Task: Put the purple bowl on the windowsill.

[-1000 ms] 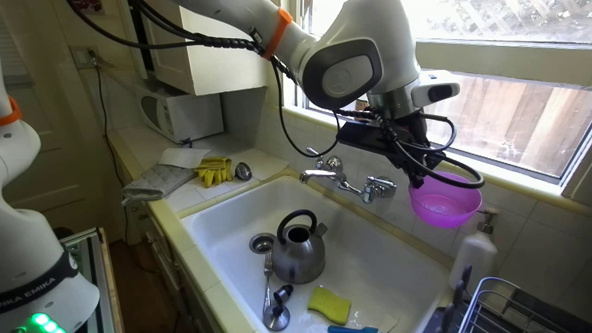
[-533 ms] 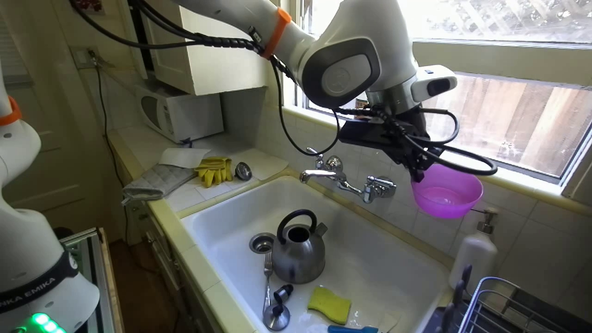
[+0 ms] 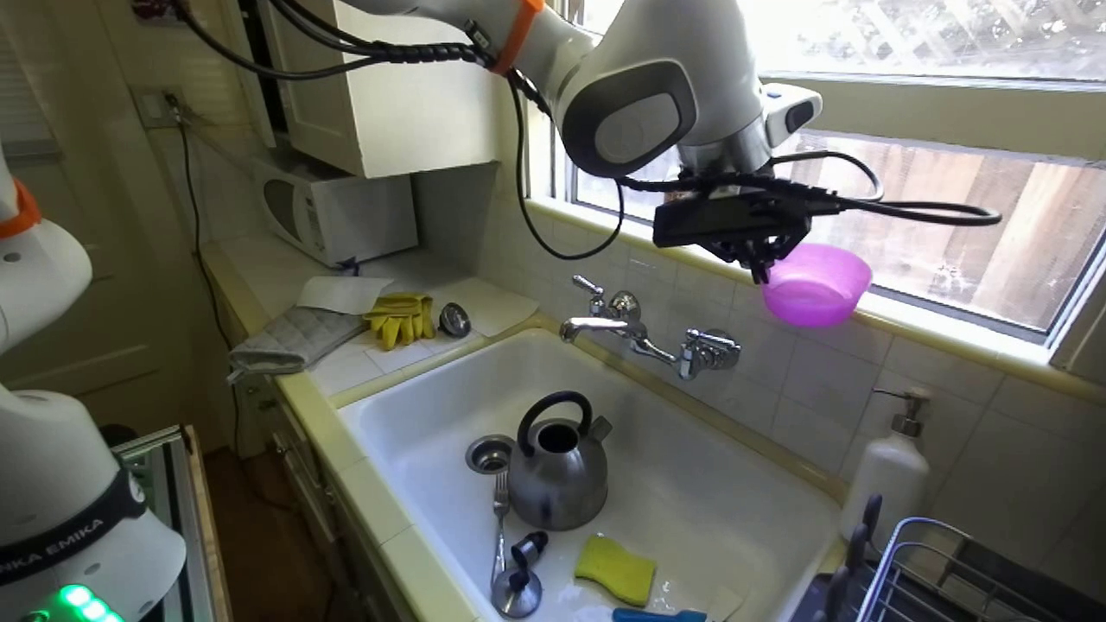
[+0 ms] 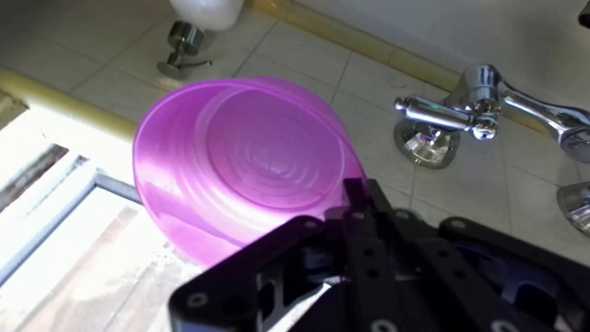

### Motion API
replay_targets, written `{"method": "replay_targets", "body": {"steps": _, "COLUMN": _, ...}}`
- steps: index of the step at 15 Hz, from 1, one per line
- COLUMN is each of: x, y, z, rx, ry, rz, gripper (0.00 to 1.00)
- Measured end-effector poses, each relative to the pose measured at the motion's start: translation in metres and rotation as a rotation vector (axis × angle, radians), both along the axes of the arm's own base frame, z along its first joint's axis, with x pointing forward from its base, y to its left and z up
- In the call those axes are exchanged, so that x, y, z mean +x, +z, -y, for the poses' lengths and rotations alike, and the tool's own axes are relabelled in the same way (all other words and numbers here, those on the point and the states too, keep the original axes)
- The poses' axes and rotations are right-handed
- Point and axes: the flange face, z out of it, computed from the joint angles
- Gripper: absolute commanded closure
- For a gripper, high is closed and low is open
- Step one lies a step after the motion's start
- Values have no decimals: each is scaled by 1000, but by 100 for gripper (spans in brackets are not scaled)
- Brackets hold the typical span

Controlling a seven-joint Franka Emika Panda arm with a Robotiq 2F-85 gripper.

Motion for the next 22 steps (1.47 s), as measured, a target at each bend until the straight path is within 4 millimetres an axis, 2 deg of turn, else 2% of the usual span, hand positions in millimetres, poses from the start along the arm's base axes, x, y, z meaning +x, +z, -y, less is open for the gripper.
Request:
{"method": "replay_targets", "body": {"steps": 4, "x": 6, "y": 13, "z": 4, "rx": -73, "ry": 200, "rz": 22, "gripper": 99}}
{"method": "replay_targets", "body": {"steps": 9, "x": 7, "y": 6, "z": 14, "rx": -138, "ry": 436, "rz": -32, "gripper": 99}}
{"method": "replay_targets", "body": {"steps": 12, "x": 11, "y": 3, "z": 15, "rx": -183, "ry": 507, "rz": -51, "gripper": 99}}
{"method": "replay_targets", "body": {"steps": 22, "x": 42, "y": 2, "z": -27, "rx": -238, "ry": 765, "rz": -87, "gripper": 99}}
